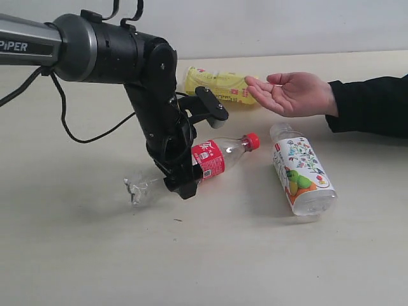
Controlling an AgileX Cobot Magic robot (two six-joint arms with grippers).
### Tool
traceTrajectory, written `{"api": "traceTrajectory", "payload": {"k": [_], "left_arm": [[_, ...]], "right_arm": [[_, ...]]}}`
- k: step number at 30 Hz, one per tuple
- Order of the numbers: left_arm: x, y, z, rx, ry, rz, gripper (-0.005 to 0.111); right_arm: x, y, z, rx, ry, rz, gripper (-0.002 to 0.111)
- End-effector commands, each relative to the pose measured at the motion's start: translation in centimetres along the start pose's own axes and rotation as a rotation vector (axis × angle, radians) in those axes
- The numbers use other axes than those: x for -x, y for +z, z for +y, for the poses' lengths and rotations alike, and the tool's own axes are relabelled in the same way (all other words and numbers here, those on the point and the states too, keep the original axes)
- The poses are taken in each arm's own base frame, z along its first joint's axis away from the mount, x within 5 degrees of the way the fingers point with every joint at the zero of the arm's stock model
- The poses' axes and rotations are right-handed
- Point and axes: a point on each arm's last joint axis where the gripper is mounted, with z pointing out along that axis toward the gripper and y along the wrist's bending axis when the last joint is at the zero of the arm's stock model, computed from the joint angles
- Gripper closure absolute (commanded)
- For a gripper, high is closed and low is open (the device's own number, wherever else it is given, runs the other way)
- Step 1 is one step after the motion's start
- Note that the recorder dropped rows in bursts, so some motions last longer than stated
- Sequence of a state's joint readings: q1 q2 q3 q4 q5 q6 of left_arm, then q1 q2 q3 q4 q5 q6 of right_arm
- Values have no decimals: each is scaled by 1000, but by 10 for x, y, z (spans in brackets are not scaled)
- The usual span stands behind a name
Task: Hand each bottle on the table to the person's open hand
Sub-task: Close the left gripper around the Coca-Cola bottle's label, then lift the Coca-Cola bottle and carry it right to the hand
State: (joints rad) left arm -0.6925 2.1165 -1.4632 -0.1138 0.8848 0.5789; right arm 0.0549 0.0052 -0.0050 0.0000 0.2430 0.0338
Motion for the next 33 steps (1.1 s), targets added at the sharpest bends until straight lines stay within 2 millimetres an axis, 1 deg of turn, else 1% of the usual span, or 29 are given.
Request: {"api": "traceTrajectory", "payload": {"k": [1, 3, 5, 6, 9, 13, 18, 21, 24, 26, 30, 33], "left_arm": [[1, 5, -1, 0, 13, 7, 27], [1, 5, -1, 0, 13, 7, 30], [1, 6, -1, 0, 13, 9, 36], [1, 6, -1, 0, 13, 9, 41], [1, 6, -1, -1, 11, 10, 64], [1, 4, -1, -4, -9, 14, 105], [1, -6, -2, 2, -58, 2, 107], [2, -18, -3, 10, -100, -17, 107], [2, -36, -5, 24, -176, -52, 107], [3, -49, -10, 7, -225, -79, 107], [8, -72, -27, -26, -283, -126, 107], [17, -87, -42, -44, -397, -206, 107]], "right_arm": [[-1, 0, 0, 2, -11, -6, 108], [-1, 0, 0, 2, -11, -6, 108], [-1, 0, 0, 2, -11, -6, 108], [-1, 0, 0, 2, -11, -6, 108], [-1, 0, 0, 2, -13, -6, 108], [-1, 0, 0, 2, -13, -6, 108], [-1, 0, 0, 2, -13, -6, 108], [-1, 0, 0, 2, -13, -6, 108], [-1, 0, 0, 2, -13, -6, 108], [-1, 0, 0, 2, -13, -6, 108], [-1, 0, 0, 2, -13, -6, 108], [-1, 0, 0, 2, -13, -6, 108]]}}
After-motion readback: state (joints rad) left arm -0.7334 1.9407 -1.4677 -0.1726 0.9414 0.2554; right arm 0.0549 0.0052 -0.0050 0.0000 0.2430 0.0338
